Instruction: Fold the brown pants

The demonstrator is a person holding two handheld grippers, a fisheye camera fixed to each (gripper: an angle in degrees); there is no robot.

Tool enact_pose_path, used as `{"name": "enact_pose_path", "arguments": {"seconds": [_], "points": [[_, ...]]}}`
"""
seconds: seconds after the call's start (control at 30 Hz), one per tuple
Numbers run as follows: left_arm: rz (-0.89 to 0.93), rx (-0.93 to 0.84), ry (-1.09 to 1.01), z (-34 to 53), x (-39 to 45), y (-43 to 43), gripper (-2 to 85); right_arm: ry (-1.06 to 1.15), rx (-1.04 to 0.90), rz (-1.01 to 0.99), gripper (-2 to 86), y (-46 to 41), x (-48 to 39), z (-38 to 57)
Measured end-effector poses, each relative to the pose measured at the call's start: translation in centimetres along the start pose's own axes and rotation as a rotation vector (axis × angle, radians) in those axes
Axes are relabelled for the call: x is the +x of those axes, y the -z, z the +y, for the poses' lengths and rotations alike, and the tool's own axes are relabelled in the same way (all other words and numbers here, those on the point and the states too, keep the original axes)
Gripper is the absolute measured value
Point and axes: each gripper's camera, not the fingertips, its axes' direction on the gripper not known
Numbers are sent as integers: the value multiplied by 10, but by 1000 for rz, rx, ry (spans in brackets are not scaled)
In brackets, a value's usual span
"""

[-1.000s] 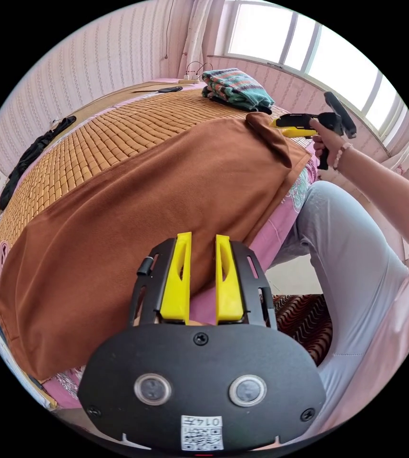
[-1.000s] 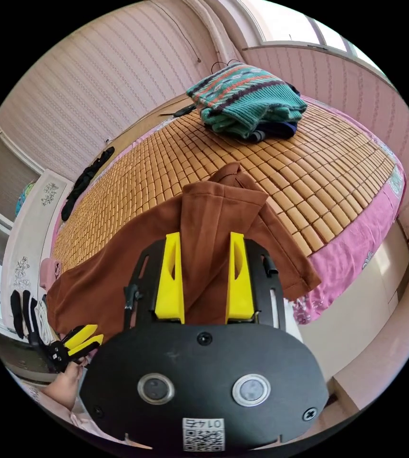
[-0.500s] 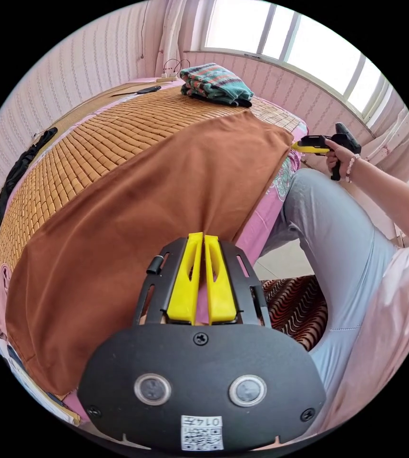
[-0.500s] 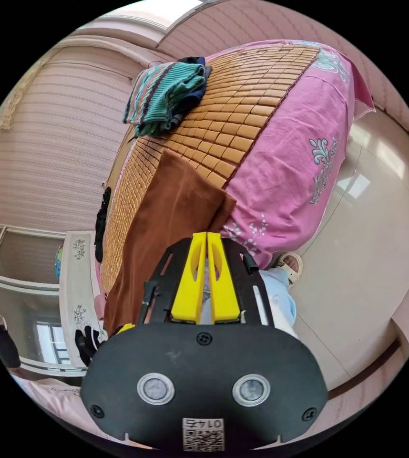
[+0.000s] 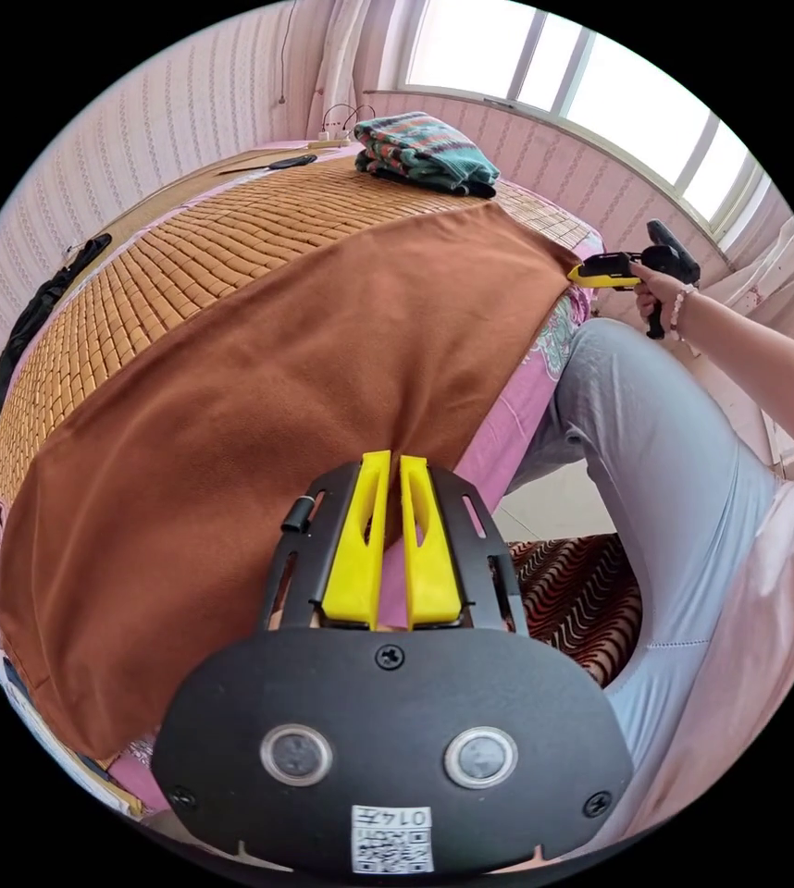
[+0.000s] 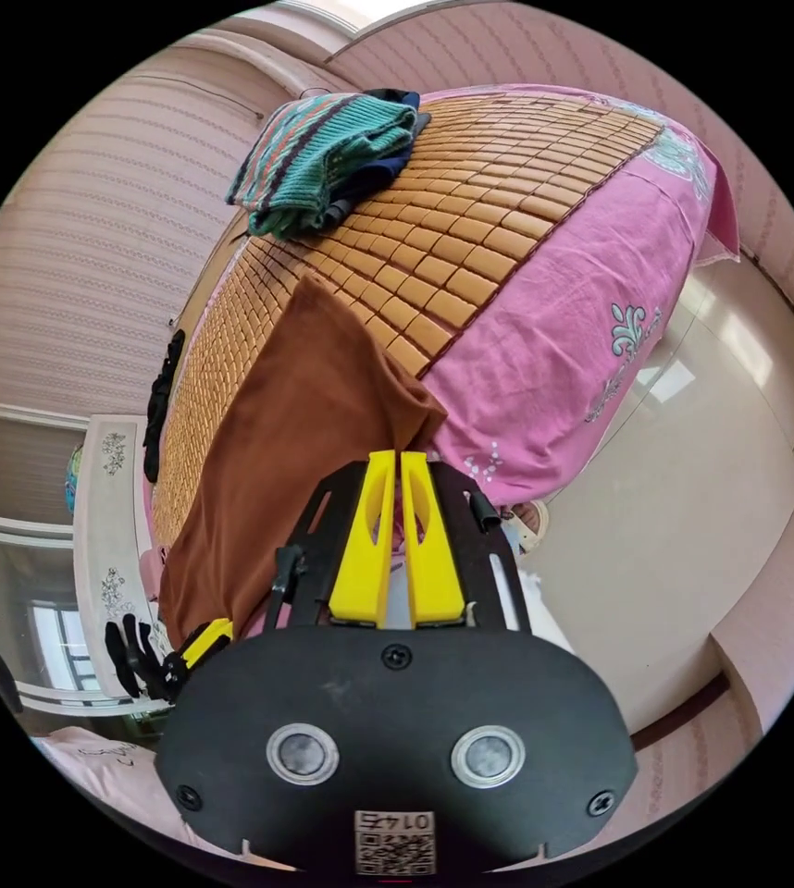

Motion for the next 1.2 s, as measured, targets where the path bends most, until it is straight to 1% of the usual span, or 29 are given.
{"name": "enact_pose_path", "arguments": {"seconds": [0.07, 0.17, 0.2, 0.23, 0.27, 0.33, 0.37, 0.4, 0.43, 0.5, 0.53, 0.57, 0.6, 0.63, 0.67, 0.7, 0.8, 0.87, 0.93, 0.97, 1.0, 1.03, 1.1, 1.2], "points": [[7, 7, 8, 2, 1, 2, 5, 4, 16, 58, -1, 8, -12, 0], [18, 30, 37, 7, 3, 13, 1, 94, 85, 226, -2, 26, -57, 5], [15, 50, 54, 10, 5, 19, -1, 221, 118, 270, -2, 29, -91, 9], [11, 61, 65, 11, 5, 22, -2, 378, 118, 270, -2, 23, -131, 13], [-1, 82, 88, 14, 6, 27, -4, 459, 100, 255, -2, 17, -153, 15], [-30, 105, 116, 20, 8, 29, -7, 781, -98, 149, -3, -30, -245, 27], [-53, 100, 129, 23, 9, 24, -8, 851, -153, 137, -3, -44, -269, 32], [-50, 64, 126, 26, 11, 15, -9, 990, -225, 131, -3, -71, -314, 47], [-46, 39, 125, 27, 12, 8, -9, 1122, -264, 153, -3, -95, -356, 64], [-84, 56, 91, 32, 22, 3, -10, 1262, -286, 220, -3, -129, -409, 85], [-94, 57, 80, 32, 24, 3, -10, 1328, -296, 210, -3, -144, -439, 96], [-104, 56, 76, 33, 27, 3, -10, 1352, -306, 209, -3, -151, -453, 99], [-105, 59, 83, 34, 28, 2, -10, 1377, -336, 254, -3, -169, -475, 104], [-105, 63, 88, 35, 29, 2, -10, 1397, -406, 362, -3, -197, -490, 107], [-109, 78, 86, 37, 30, 1, -10, 1406, -461, 427, -3, -213, -493, 109], [-116, 100, 76, 40, 32, 1, -10, 1448, -407, 418, -4, -214, -502, 112], [-80, 134, 117, 46, 29, -1, -10, 1483, -470, 459, -5, -220, -519, 111], [-50, 124, 135, 45, 25, 0, -10, 1538, -519, 504, -5, -220, -532, 113], [-54, 89, 115, 41, 27, 3, -10, 1538, -419, 505, -5, -213, -552, 107], [-75, 80, 100, 40, 32, 2, -10, 1530, -434, 511, -5, -217, -554, 105], [-100, 82, 85, 41, 37, -1, -10, 1501, -546, 556, -5, -236, -553, 102], [-114, 96, 79, 43, 39, -2, -10, 1491, -510, 549, -5, -239, -557, 99], [-113, 111, 73, 45, 40, -5, -10, 1493, -541, 587, -4, -245, -562, 99], [-78, 100, 59, 44, 35, -8, -10, 1576, -552, 686, -4, -253, -566, 111]]}}
